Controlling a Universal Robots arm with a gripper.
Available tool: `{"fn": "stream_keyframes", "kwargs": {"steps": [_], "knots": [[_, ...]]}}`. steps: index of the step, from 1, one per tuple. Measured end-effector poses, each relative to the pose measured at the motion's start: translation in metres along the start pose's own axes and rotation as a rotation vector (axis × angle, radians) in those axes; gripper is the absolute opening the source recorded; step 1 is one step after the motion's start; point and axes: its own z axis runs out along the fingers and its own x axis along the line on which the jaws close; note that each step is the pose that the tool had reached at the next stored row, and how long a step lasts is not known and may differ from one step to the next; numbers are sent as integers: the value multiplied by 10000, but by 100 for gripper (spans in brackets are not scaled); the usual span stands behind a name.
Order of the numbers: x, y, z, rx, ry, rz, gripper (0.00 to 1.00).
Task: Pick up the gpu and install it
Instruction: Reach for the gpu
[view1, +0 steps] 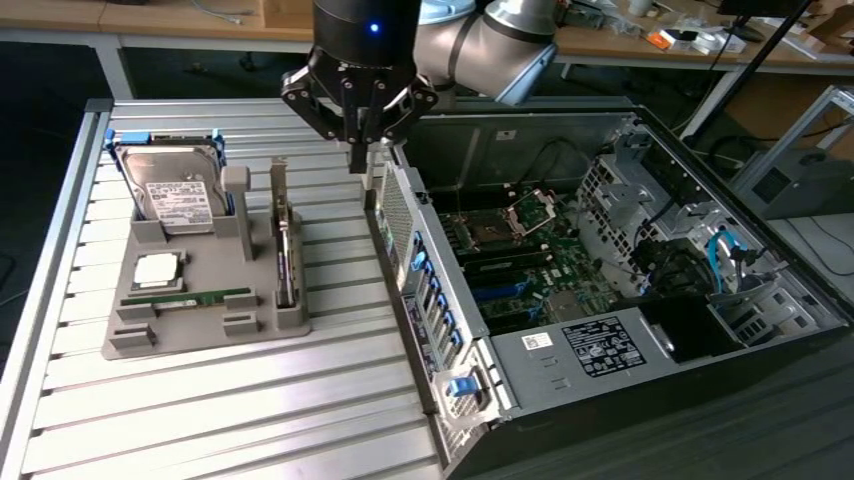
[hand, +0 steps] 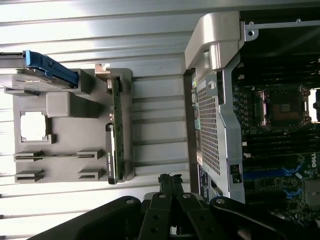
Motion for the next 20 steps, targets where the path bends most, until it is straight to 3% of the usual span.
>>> {"fn": "stream_keyframes", "kwargs": {"steps": [20], "knots": [[154,-11,0,0,0,-1,10]]}}
